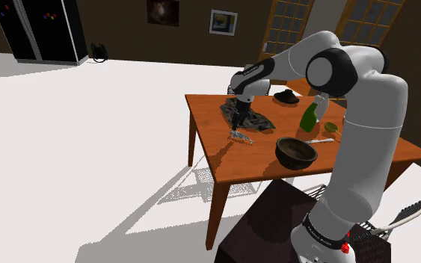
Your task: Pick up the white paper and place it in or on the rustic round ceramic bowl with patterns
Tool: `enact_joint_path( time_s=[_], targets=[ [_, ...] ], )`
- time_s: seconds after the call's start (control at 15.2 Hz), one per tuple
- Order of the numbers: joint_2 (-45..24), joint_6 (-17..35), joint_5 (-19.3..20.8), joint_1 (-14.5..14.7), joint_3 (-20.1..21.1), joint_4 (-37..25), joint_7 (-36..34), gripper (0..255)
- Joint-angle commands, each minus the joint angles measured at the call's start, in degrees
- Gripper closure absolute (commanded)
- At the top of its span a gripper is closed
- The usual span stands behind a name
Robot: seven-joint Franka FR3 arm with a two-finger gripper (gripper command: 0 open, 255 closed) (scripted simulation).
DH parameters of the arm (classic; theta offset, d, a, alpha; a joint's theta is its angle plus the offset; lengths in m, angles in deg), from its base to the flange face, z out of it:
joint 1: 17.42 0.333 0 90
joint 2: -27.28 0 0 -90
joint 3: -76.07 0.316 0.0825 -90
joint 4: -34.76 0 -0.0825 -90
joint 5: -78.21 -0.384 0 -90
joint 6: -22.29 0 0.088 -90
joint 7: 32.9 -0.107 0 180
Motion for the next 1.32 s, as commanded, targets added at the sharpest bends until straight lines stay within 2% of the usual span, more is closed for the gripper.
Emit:
enact_joint_path(
  time_s=[0.0, 0.07, 0.13, 0.73, 0.79, 0.92, 0.99, 1.06, 1.25],
  targets=[
    [-0.01, 0.01, -0.01, 0.00, 0.00, 0.00, 0.01, 0],
    [0.00, 0.01, 0.00, 0.00, 0.00, 0.00, 0.00, 0],
    [0.00, 0.01, 0.00, 0.00, 0.00, 0.00, 0.00, 255],
    [0.00, 0.01, 0.00, 0.00, 0.00, 0.00, 0.00, 255],
    [0.00, 0.01, 0.00, 0.00, 0.00, 0.00, 0.00, 0],
    [5.39, 11.56, 12.88, 5.03, -2.88, 10.45, -8.17, 0],
    [7.58, 16.52, 21.16, 7.30, -4.63, 15.06, -14.10, 0],
    [8.18, 17.87, 23.97, 7.93, -5.19, 16.36, -16.17, 0],
    [6.18, 20.09, 22.98, 7.34, -4.96, 16.65, -15.47, 0]
  ],
)
